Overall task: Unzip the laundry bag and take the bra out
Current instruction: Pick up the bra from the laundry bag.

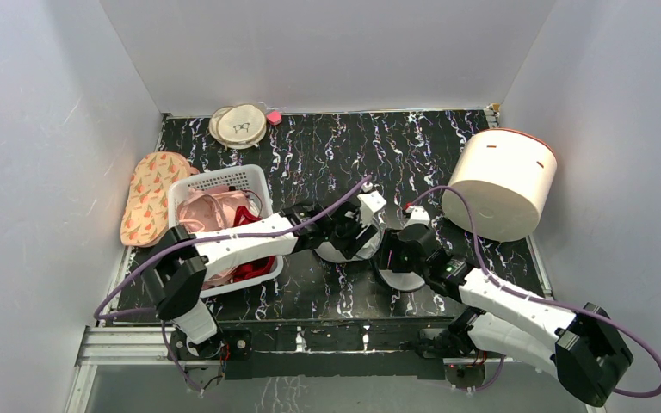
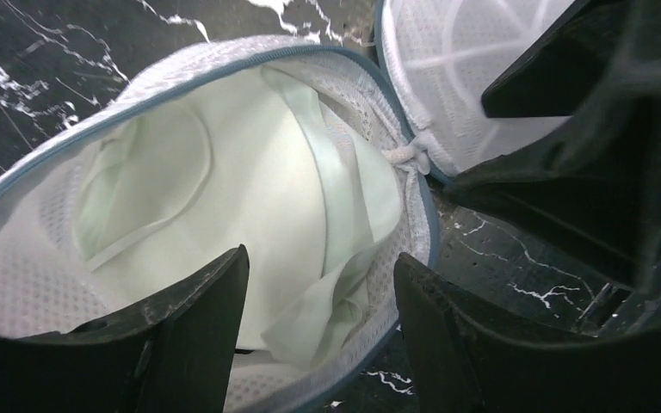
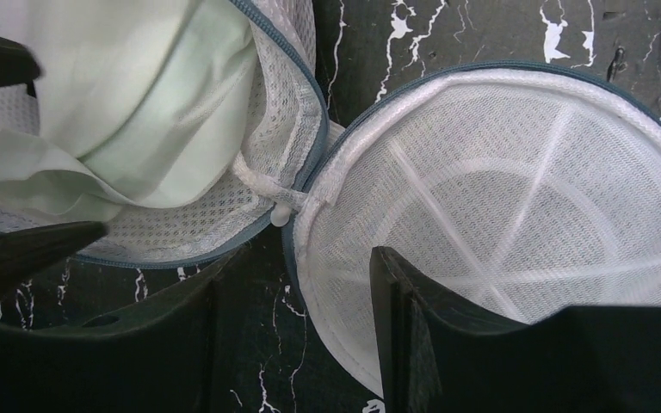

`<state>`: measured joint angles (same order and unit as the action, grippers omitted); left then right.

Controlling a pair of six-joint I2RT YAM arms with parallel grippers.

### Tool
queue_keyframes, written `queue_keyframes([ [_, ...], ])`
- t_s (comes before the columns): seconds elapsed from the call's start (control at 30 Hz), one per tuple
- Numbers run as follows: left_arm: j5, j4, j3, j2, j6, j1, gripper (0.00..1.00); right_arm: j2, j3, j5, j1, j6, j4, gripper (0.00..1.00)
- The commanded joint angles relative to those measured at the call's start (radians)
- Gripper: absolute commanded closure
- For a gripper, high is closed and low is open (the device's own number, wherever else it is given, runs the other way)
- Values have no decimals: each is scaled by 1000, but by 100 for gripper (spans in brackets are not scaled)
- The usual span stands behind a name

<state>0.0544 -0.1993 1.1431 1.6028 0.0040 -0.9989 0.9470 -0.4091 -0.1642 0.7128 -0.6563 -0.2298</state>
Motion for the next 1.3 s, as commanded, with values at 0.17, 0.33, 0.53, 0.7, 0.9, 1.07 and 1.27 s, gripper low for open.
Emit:
queue_keyframes([
  [0.17, 31, -123, 75, 36, 20, -10, 49, -89, -40, -6, -1, 6, -28, 49],
  [0.33, 57, -127, 57, 4, 21, -14, 56, -110, -37, -12, -3, 6, -31, 48],
  [0.53, 57, -116, 47, -10, 28, -15, 76, -90, -49, -10, -1, 9, -27, 48],
  [0.7, 26, -125, 56, 5, 25, -17, 72, -90, -48, -17, -1, 10, -31, 48],
  [0.9, 3, -126, 53, 6, 26, -23, 78, -86, -36, -21, -1, 4, -19, 48],
  [1.07, 1, -112, 61, -38, 24, -27, 100, -53, -26, -28, -1, -9, 12, 47],
  [1.27, 21, -49, 75, -110, -13, -27, 100, -57, -26, -38, -1, -8, 11, 46],
])
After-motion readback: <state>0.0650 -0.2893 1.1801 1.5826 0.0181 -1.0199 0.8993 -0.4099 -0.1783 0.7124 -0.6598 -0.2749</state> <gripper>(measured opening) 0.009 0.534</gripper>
